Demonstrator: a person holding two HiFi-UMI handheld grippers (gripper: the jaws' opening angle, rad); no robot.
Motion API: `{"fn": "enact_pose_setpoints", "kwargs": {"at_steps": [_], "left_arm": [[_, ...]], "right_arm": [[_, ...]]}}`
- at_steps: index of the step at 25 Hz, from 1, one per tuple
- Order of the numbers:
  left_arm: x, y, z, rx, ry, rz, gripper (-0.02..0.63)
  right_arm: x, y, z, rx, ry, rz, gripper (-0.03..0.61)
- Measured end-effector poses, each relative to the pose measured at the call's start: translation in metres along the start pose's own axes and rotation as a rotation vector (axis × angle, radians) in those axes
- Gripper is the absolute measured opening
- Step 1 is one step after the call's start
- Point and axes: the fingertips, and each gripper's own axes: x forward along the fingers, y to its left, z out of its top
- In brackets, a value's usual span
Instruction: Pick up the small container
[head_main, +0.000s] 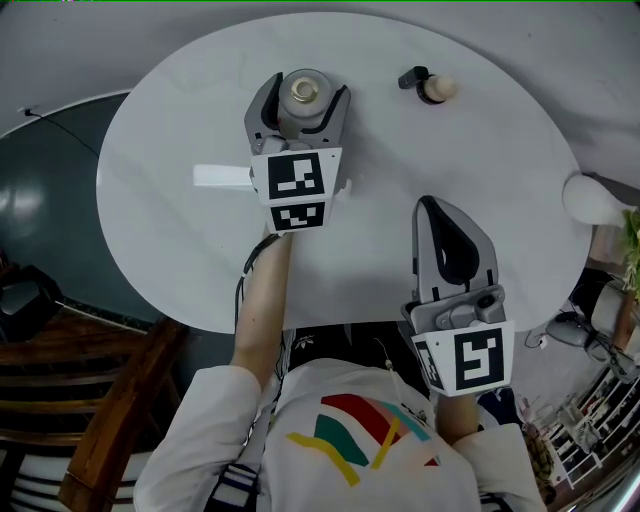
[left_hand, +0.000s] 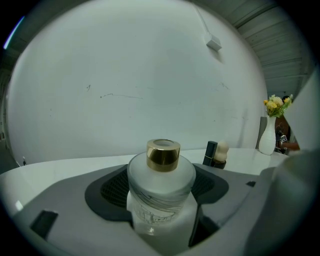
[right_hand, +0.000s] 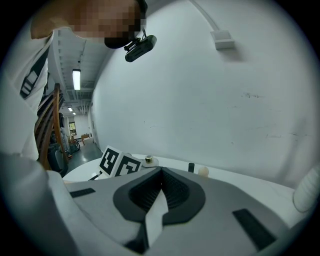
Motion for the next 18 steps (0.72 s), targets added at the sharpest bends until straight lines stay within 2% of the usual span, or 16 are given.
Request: {"fn": "enact_pose_setpoints", "kwargs": {"at_steps": [18], "left_arm": [[0.000, 0.002, 0.001, 0.003, -0.007, 0.012, 0.354]], "right_arm": [[-0.001, -0.002, -0.012, 0.015, 0.018, 0.002, 0.011]]}}
